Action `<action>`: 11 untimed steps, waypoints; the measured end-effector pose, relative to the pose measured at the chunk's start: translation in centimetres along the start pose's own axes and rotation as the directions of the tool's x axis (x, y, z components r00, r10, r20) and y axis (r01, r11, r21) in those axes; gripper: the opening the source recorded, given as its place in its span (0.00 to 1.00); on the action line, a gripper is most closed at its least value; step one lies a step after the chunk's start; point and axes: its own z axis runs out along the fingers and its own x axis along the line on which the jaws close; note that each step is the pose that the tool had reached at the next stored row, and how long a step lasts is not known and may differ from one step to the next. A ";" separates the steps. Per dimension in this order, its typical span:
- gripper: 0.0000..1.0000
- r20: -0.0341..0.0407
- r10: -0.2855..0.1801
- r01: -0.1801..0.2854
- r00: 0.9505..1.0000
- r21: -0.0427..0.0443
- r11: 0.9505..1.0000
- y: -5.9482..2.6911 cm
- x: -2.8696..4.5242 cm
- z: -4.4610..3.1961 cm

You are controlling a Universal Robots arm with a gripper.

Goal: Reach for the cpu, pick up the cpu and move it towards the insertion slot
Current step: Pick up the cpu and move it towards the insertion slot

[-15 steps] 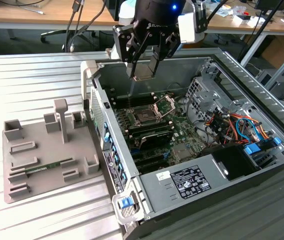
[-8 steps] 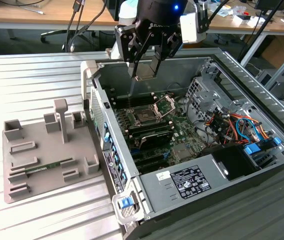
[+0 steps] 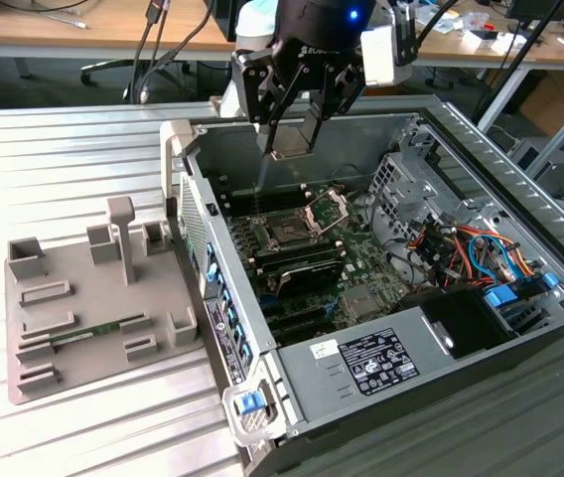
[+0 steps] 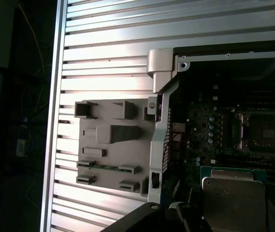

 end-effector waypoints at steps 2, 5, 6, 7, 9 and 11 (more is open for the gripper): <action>0.55 0.000 0.000 0.000 1.000 0.000 1.000 -0.01 -0.06 0.00; 0.55 0.000 0.000 0.000 1.000 0.000 1.000 -0.01 -0.13 0.00; 0.55 0.000 0.000 0.000 1.000 0.000 1.000 -0.01 -0.15 0.00; 0.55 0.000 0.000 0.000 1.000 0.000 1.000 -0.01 -0.17 0.00; 0.55 0.000 0.000 0.000 1.000 0.000 1.000 -0.02 -0.24 0.00; 0.55 0.000 0.000 0.000 1.000 0.000 1.000 -0.02 -0.29 0.00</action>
